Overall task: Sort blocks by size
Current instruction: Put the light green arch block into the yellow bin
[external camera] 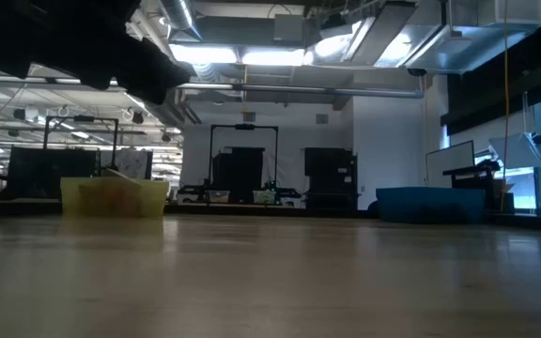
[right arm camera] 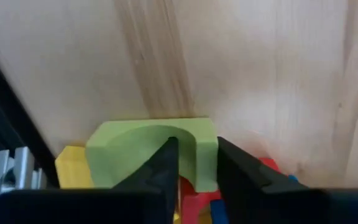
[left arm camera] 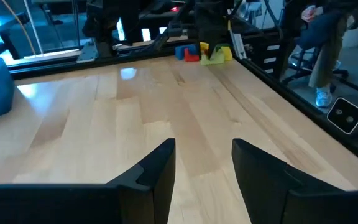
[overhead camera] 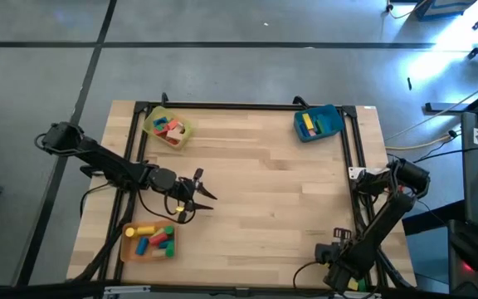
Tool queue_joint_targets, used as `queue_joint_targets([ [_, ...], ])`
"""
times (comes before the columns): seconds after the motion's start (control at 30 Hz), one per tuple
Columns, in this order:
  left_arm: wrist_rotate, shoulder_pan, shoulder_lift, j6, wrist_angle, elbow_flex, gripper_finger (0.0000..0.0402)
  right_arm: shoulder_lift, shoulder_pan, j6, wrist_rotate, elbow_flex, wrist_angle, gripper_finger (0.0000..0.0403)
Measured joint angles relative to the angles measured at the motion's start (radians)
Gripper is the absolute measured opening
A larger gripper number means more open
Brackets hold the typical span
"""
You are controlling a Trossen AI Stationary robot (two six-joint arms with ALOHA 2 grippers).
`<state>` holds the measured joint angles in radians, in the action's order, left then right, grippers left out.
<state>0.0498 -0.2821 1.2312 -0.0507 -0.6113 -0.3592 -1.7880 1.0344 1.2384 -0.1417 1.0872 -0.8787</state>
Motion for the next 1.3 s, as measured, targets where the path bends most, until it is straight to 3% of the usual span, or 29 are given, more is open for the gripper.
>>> queue_joint_targets([
  [0.17,0.000,0.016,0.000,0.030,0.000,0.000,0.0143,0.011,0.000,0.009,-0.026,0.002,0.006,0.0055],
  [0.3,0.000,0.026,0.000,0.107,0.000,0.000,0.0143,0.039,0.000,0.085,-0.009,-0.001,0.013,0.0047],
  [0.77,-0.001,0.003,-0.022,0.259,0.003,0.001,0.0143,0.090,-0.061,0.145,0.409,0.059,-0.004,0.0045],
  [0.97,-0.002,-0.015,-0.154,0.260,0.096,0.001,0.0143,0.090,-0.161,0.093,0.607,0.059,0.029,0.0045],
  [1.2,-0.001,-0.011,-0.398,0.306,0.375,0.001,0.0143,0.090,-0.346,-0.107,0.814,0.059,0.175,0.0046],
  [1.3,0.004,-0.002,-0.491,0.320,0.470,0.001,0.0143,0.090,-0.429,-0.240,0.857,0.059,0.290,0.0046],
])
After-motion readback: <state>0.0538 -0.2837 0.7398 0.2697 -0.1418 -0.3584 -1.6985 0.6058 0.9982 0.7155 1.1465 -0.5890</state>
